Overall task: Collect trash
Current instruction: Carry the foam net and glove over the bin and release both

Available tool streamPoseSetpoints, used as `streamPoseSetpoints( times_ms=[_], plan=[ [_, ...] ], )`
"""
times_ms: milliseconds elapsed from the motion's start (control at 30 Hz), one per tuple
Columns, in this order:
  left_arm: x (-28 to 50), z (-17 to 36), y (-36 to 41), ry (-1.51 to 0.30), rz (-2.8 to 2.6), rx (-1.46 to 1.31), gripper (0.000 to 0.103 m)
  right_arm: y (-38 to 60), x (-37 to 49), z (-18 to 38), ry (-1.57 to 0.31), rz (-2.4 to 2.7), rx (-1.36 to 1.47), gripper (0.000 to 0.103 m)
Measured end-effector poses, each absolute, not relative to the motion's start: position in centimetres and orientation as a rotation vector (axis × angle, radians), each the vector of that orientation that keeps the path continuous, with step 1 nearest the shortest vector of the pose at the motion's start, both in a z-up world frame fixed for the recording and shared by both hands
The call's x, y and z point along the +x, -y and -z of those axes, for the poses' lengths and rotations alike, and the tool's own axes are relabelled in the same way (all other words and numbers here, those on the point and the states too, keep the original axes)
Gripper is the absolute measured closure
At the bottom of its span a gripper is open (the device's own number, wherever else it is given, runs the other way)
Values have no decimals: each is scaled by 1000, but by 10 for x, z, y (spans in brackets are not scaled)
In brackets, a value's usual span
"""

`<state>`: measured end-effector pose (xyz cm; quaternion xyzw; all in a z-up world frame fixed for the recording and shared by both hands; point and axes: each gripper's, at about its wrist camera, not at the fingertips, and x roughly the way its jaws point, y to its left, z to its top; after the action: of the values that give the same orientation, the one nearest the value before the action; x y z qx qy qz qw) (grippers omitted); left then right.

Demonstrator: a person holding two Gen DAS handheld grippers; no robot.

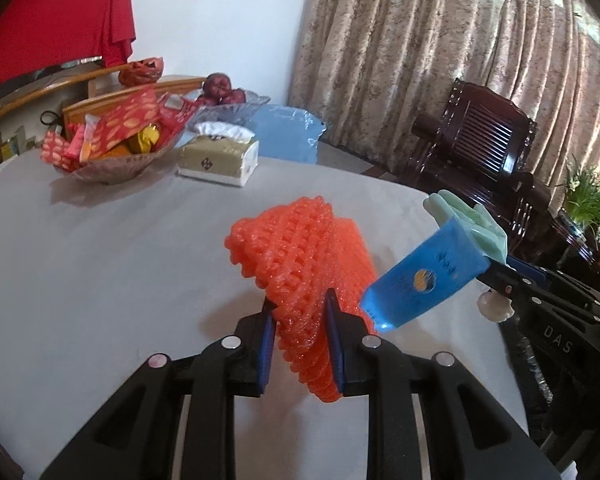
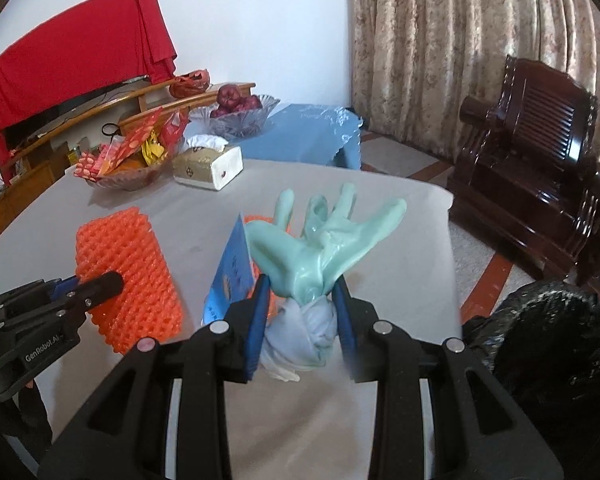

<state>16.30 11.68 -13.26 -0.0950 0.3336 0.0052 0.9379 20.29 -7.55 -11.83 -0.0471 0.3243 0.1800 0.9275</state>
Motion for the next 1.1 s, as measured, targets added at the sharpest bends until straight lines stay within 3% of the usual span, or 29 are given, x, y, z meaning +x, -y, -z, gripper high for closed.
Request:
streamPoseSetpoints(
  times_ms=[1100],
  plan=[
    [144, 58, 12, -565, 227, -113, 80, 196, 131, 38, -504, -224, -41, 72]
  ],
)
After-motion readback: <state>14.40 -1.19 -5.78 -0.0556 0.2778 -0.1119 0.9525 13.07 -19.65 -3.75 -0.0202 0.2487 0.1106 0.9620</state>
